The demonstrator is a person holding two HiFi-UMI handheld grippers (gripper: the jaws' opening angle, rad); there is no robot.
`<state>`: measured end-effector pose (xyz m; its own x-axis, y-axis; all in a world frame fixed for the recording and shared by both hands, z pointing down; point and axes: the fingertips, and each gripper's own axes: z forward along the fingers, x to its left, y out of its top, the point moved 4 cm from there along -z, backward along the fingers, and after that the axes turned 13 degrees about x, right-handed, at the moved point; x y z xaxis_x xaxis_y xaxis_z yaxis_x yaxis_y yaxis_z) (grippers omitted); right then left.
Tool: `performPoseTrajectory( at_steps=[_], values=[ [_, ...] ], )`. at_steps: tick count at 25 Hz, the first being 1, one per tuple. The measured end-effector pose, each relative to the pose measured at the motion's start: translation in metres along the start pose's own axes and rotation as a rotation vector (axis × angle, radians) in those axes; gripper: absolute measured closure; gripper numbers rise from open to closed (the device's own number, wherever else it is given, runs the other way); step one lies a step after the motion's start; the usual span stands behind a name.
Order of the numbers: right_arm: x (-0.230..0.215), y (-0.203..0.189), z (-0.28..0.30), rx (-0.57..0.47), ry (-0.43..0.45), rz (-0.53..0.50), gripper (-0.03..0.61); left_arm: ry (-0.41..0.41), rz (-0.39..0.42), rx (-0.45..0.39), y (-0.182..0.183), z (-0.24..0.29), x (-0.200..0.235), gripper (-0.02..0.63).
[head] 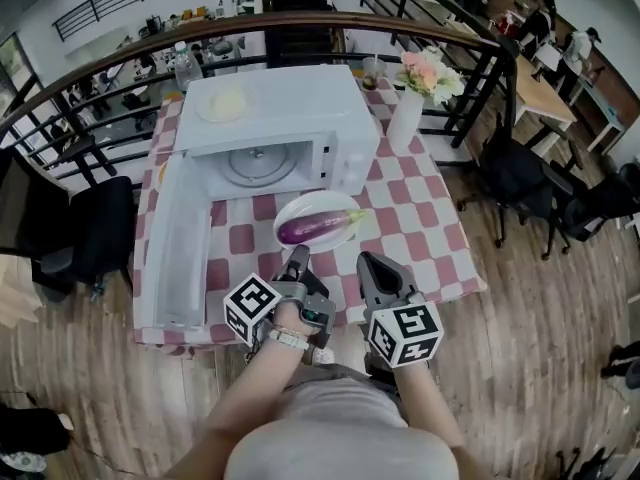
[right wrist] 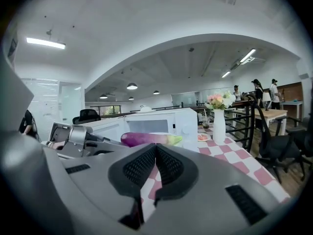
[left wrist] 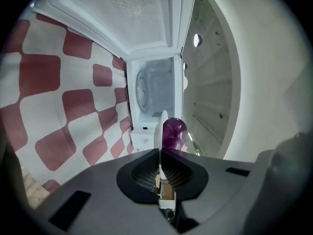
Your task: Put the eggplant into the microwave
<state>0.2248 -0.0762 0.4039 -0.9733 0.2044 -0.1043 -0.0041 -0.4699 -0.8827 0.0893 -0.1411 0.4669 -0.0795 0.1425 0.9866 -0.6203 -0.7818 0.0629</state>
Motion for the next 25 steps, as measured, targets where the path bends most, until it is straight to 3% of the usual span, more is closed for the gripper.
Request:
performPoseTrajectory(
  at_steps=[14,25],
  values=[
    [0.013,0.014,0.061,0.039,0.219,-0.074,0.552,-0.003,-0.031,-0.157,0.049,0.006,0.003,0.6],
    [0.009,0.029,0.101,0.067,0.26,-0.101,0.552,0.015,-0.049,-0.187,0.087,0.02,0.008,0.6]
  ],
)
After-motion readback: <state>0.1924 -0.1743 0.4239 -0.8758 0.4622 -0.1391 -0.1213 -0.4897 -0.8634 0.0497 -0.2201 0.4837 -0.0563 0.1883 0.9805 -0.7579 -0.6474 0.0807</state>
